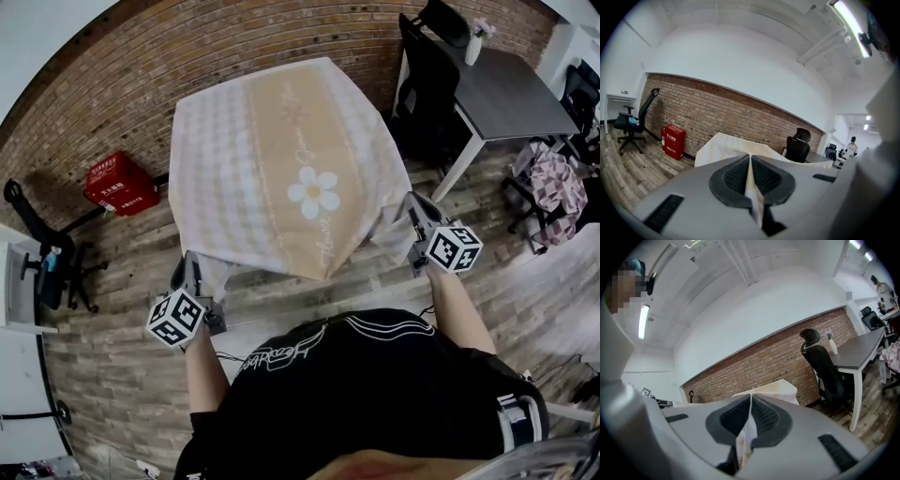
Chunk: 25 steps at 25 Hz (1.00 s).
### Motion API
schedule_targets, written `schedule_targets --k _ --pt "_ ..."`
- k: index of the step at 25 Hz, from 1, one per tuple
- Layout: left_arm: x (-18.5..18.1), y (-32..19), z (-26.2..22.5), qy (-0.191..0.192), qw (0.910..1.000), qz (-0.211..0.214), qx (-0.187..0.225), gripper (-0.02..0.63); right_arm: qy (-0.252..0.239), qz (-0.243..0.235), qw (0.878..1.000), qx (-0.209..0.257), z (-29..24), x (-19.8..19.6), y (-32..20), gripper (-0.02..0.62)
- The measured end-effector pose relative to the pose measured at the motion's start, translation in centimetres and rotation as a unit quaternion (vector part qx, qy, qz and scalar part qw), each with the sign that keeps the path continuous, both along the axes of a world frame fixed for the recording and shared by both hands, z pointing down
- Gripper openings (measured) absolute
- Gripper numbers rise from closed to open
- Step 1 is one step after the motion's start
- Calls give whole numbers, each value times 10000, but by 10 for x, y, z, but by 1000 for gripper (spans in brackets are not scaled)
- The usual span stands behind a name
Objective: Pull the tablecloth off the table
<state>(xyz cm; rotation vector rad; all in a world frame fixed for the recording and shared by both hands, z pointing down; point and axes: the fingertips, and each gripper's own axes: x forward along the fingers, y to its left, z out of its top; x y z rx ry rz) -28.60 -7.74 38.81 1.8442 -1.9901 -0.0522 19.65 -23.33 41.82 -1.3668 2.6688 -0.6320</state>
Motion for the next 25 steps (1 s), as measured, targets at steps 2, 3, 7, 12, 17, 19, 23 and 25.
schedule_targets --k 2,3,7,12,17,19,23,25 --pt "2 5 3 10 10000 19 -14 6 51 -74 10000 -30 2 -1 3 -2" --pt "3 8 3 13 10000 33 -20 6 85 -102 9999 -37 2 -1 4 -2" --pt "1 14 4 40 9999 126 -34 6 216 -120 9997 -36 -3 -9 5 -2" --pt "-8 27 6 101 9997 242 -13 6 187 -117 9998 -20 -12 -26 21 -2" --pt "-18 43 -2 127 9992 389 18 6 139 -16 9999 13 -21 -37 47 -2" --pt "-21 50 -6 111 9989 465 28 6 100 60 9999 25 -25 -40 57 -2" --pt "-26 66 -12 64 9981 605 31 6 77 196 9998 41 -30 -45 79 -2" --pt "-29 76 -11 68 9979 643 19 6 62 254 9997 42 -30 -48 90 -2"
